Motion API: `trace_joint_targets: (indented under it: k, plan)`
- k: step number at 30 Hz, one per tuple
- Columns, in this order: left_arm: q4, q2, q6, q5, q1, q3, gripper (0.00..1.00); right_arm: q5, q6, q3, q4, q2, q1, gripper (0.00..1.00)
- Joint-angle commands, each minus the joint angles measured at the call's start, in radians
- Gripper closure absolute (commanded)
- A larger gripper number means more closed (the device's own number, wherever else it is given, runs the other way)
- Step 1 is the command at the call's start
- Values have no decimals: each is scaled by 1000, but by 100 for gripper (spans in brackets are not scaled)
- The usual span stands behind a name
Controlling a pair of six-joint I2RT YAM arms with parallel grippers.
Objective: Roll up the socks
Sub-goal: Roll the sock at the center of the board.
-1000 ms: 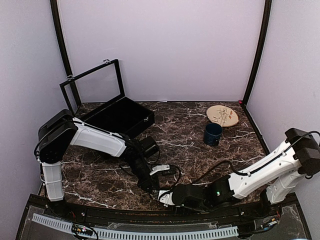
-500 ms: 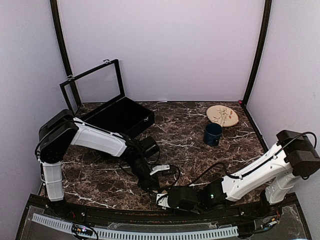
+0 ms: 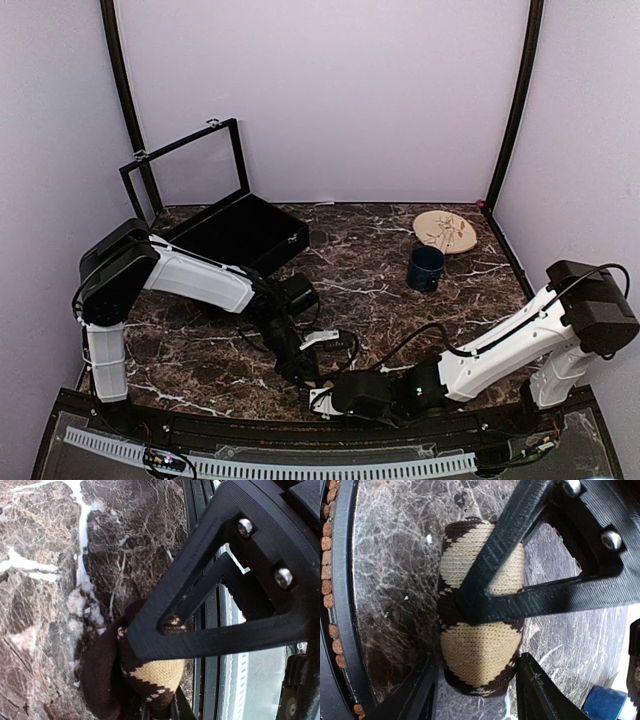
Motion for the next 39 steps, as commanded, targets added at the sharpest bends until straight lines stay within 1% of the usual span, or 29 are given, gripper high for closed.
trace_joint_targets:
  k: [1, 12, 15, 18, 24, 27, 28, 35, 37, 39]
  plan:
    - [-90, 49, 16, -55, -10, -20, 91, -20, -34, 26, 44, 20, -20, 51]
    - [-96, 59, 23, -36, -8, -14, 91, -77, -81, 29, 50, 38, -46, 52]
    - [-99, 59, 23, -32, -8, -14, 90, -98, -84, 42, 33, 48, -56, 54]
    - [-99, 60, 22, -31, -5, -14, 90, -123, -74, 53, 10, 59, -68, 58]
    - [-96, 59, 18, -34, -1, -14, 89, -187, -25, 94, -88, 84, -98, 76]
    - [-93, 59, 10, -38, 2, -15, 86, -231, 7, 111, -133, 95, -113, 83]
    - [-92, 60, 5, -38, 3, -15, 85, -246, 18, 116, -146, 99, -118, 84]
    - [-80, 37, -31, -72, 30, -25, 69, -327, 81, 133, -195, 117, -149, 91]
    - [-76, 30, -42, -80, 39, -30, 67, -343, 95, 139, -203, 120, -161, 94]
    - [-76, 22, -48, -121, 45, -36, 65, -362, 106, 148, -214, 127, -171, 95]
